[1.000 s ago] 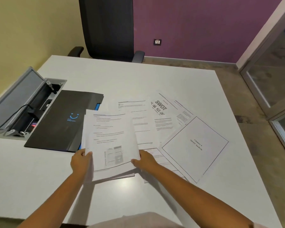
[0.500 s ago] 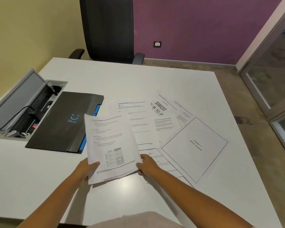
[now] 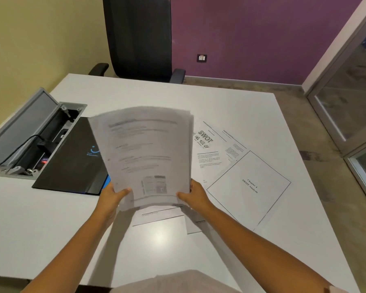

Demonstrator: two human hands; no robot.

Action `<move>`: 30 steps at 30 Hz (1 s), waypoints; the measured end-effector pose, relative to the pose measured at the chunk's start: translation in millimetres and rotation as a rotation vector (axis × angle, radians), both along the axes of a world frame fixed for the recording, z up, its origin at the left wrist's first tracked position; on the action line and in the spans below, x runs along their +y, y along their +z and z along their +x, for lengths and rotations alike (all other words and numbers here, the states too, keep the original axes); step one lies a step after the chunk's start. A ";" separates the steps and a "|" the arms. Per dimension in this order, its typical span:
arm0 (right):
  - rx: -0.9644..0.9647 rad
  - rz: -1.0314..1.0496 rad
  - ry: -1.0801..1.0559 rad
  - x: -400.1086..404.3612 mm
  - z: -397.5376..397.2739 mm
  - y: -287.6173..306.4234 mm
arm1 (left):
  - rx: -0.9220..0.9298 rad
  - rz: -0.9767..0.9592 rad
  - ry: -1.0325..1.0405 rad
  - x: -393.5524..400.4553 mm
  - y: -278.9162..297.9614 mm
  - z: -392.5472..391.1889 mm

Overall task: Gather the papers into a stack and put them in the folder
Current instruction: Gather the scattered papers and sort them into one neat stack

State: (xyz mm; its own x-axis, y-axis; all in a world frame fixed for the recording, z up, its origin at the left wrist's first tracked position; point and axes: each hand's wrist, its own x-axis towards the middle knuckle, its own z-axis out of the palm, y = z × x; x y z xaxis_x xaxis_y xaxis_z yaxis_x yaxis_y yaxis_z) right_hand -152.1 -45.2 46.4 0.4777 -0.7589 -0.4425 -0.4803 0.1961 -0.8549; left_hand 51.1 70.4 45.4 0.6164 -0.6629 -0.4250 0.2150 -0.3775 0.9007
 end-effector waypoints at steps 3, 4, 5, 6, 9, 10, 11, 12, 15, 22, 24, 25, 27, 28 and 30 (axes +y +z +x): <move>0.035 -0.004 -0.047 -3.2 2.5 0.3 | -0.005 -0.017 -0.041 -1.0 3.8 -2.1; 0.038 -0.004 -0.052 -3.3 3.2 0.0 | -0.003 -0.013 -0.046 -0.9 2.4 -3.3; 0.035 -0.007 -0.052 -3.2 3.6 -1.0 | 0.003 -0.003 -0.045 -0.6 0.9 -5.6; 0.033 -0.012 -0.048 -2.3 4.2 -2.0 | 0.002 0.019 -0.036 -0.9 -0.4 -8.9; 0.034 -0.063 -0.016 3.2 3.4 -6.5 | -0.026 0.098 0.010 0.2 -6.5 -22.5; 0.035 -0.092 -0.012 4.9 1.8 -9.1 | -0.050 0.119 0.046 1.3 -8.1 -26.6; 0.024 -0.121 -0.016 6.3 -0.6 -11.6 | -0.073 0.130 0.088 2.5 -9.5 -29.2; 0.014 -0.144 -0.030 7.0 -3.7 -14.7 | -0.080 0.141 0.133 2.8 -10.8 -29.9; 0.081 -0.222 -0.045 3.6 -18.2 -26.0 | -0.066 0.193 0.178 2.3 -12.6 -26.8; 0.668 -0.427 0.175 2.4 -70.0 -48.6 | -0.107 0.432 0.122 11.9 -30.0 -6.0; 0.741 -0.411 0.180 8.3 -78.8 -52.7 | -0.114 0.501 0.092 15.0 -33.2 -3.8; 0.775 -0.411 0.190 11.1 -82.0 -55.6 | -0.123 0.530 0.080 16.0 -33.6 -3.2; 0.819 -0.410 0.202 15.6 -85.6 -59.5 | -0.135 0.555 0.063 16.4 -35.1 -1.7; 0.827 -0.421 0.207 17.0 -86.4 -60.1 | -0.138 0.557 0.054 15.8 -35.1 -1.2; 0.825 -0.490 0.233 19.1 -86.2 -60.5 | -0.162 0.556 0.042 13.4 -36.0 0.8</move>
State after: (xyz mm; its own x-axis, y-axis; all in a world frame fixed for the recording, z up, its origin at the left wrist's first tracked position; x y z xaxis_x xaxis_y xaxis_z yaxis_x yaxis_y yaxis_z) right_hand -238.3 -26.1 -14.0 0.3210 -0.8735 -0.3659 -0.9442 -0.2650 -0.1957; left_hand 51.9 83.8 9.4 0.7236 -0.3405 -0.6003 0.1158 -0.7976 0.5920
